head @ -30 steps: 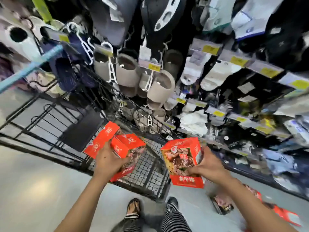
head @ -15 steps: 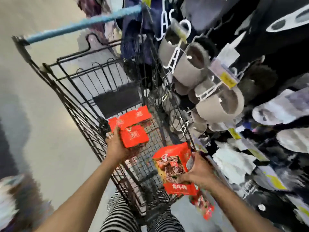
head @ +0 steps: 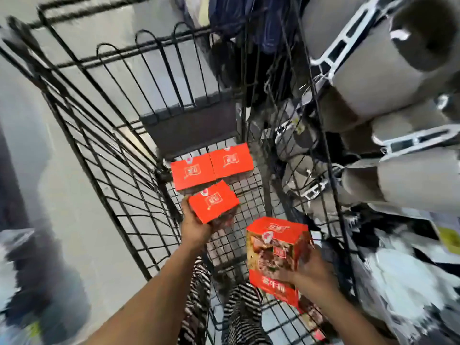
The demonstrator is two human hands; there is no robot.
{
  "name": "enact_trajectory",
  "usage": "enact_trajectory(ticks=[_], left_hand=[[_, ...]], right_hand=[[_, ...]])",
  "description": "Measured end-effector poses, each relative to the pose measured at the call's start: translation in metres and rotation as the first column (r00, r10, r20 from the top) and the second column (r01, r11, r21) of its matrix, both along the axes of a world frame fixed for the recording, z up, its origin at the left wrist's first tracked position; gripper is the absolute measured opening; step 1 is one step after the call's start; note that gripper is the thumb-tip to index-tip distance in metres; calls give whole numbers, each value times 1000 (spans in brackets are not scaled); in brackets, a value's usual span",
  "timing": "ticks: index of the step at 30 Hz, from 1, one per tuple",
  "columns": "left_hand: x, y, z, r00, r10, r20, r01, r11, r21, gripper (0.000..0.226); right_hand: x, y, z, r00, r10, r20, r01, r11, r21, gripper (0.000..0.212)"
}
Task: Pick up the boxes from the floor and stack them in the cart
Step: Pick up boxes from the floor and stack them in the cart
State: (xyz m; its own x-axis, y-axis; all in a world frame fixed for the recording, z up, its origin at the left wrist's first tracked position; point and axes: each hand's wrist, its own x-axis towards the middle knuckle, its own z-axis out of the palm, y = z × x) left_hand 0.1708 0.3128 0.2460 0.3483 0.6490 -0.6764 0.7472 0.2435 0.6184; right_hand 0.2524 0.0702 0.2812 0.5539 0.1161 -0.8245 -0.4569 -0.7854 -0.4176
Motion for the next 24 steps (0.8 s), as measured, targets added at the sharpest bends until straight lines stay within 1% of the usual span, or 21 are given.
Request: enact_trajectory(ticks=[1, 3, 5, 7, 8, 10, 11, 12, 13, 14, 16, 17, 18, 20, 21, 22, 23, 24], left_hand=[[-1, 2, -8, 1000, -4, -6, 5, 1000, 19, 92], [-5, 5, -24, 1000, -3, 27, 1, 999, 50, 92], [-10, 8, -39, 998, 29, 52, -33, 996, 78, 90], [-11, 9, -46, 996, 88, 34, -92, 986, 140, 87], [-10, 9, -47, 991, 133, 27, -136, 974, 179, 81], [-5, 9, -46, 954, 301, -7, -292, 930, 222, 66], [-3, 8, -47, 920, 391, -22, -378, 900, 219, 60], [-2, 7, -50, 891, 454, -19, -441, 874, 201, 54], [0, 6, -51, 876, 482, -17, -472, 864, 174, 49], [0, 5, -55, 871, 491, -14, -484, 863, 148, 45], [-1, 5, -57, 848, 531, -3, -529, 845, 81, 40], [0, 6, -56, 816, 578, 15, -579, 815, 27, 38], [0, 7, -56, 761, 647, 46, -647, 762, -29, 36], [1, 11, -57, 635, 768, 87, -760, 641, -111, 39], [1, 13, -58, 597, 796, 103, -785, 606, -130, 39], [2, 14, -60, 600, 791, 120, -779, 611, -138, 27], [3, 15, -60, 620, 775, 123, -763, 632, -137, 20], [4, 15, -62, 664, 737, 125, -728, 676, -117, 22]], right_hand=[[0, 1, -8, 1000, -2, 4, 2, 1000, -7, 91], [1, 8, -18, 1000, 5, 6, -5, 1000, 7, 92], [1, 12, -29, 1000, 14, 7, -14, 999, 32, 91], [1, 18, -35, 999, 35, -8, -35, 998, 61, 92], [1, 21, -39, 999, 41, -8, -40, 996, 76, 96], [1, 27, -43, 998, 60, 8, -60, 992, 109, 102], [2, 30, -45, 998, 62, 25, -65, 989, 135, 96], [4, 35, -44, 998, 58, 36, -63, 984, 165, 88], [8, 39, -47, 998, 49, 40, -56, 978, 200, 82], [13, 42, -47, 998, 40, 51, -51, 971, 233, 81], [25, 48, -53, 993, 72, 94, -95, 956, 276, 88], [33, 49, -57, 991, 77, 110, -106, 950, 294, 93], [41, 52, -58, 990, 80, 118, -115, 937, 329, 97], [58, 60, -63, 987, 85, 137, -133, 912, 388, 98], [66, 65, -70, 984, 96, 149, -148, 907, 395, 97], [73, 70, -77, 981, 116, 154, -170, 901, 400, 96], [79, 78, -84, 979, 143, 145, -191, 892, 409, 94], [84, 85, -94, 974, 176, 144, -220, 885, 411, 91]])
